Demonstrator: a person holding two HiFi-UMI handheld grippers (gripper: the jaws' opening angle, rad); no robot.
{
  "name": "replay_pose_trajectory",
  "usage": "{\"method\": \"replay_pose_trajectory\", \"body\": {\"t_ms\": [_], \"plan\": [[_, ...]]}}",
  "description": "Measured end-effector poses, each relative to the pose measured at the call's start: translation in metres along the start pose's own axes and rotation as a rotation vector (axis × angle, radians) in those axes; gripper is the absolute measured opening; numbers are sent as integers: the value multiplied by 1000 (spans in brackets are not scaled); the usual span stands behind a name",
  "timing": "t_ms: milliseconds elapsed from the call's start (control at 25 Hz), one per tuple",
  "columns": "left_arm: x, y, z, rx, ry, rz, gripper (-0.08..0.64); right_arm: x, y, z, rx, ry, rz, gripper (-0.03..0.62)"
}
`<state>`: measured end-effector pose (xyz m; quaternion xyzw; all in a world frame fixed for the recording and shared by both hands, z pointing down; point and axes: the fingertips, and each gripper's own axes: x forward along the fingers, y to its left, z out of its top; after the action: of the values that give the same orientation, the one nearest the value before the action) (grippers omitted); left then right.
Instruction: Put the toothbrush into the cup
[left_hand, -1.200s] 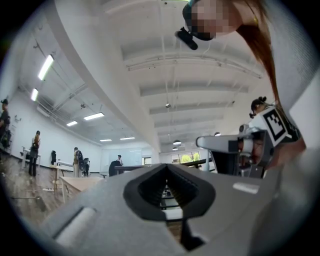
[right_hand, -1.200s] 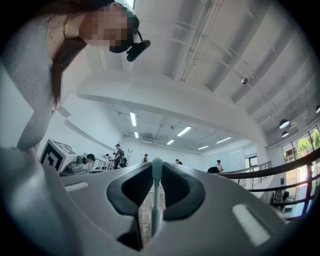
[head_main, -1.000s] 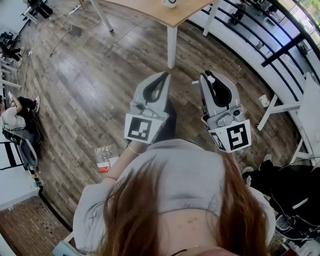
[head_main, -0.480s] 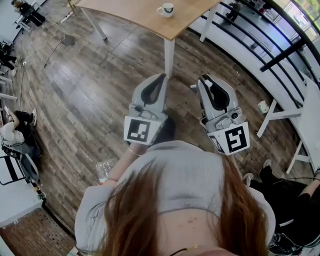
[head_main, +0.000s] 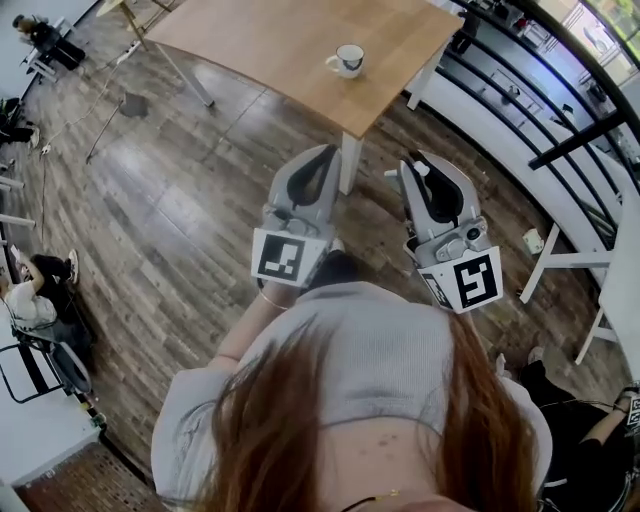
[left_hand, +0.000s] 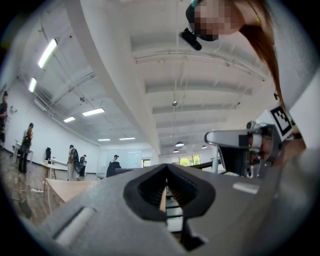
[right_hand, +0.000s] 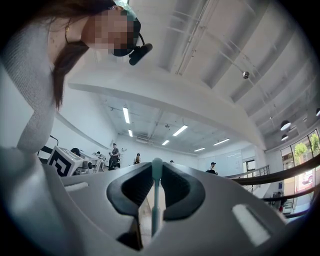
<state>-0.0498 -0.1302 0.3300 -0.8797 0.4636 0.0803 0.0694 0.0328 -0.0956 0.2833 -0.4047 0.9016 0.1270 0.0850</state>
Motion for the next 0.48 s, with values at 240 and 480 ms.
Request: {"method": "replay_pose_trajectory", "body": {"t_ms": [240, 480], "plan": [[55, 51, -21, -11, 28, -21, 3, 63, -40, -30, 37, 17, -8, 48], [91, 84, -40, -15, 53, -43, 3, 110, -63, -52, 49, 23, -4, 48]]}}
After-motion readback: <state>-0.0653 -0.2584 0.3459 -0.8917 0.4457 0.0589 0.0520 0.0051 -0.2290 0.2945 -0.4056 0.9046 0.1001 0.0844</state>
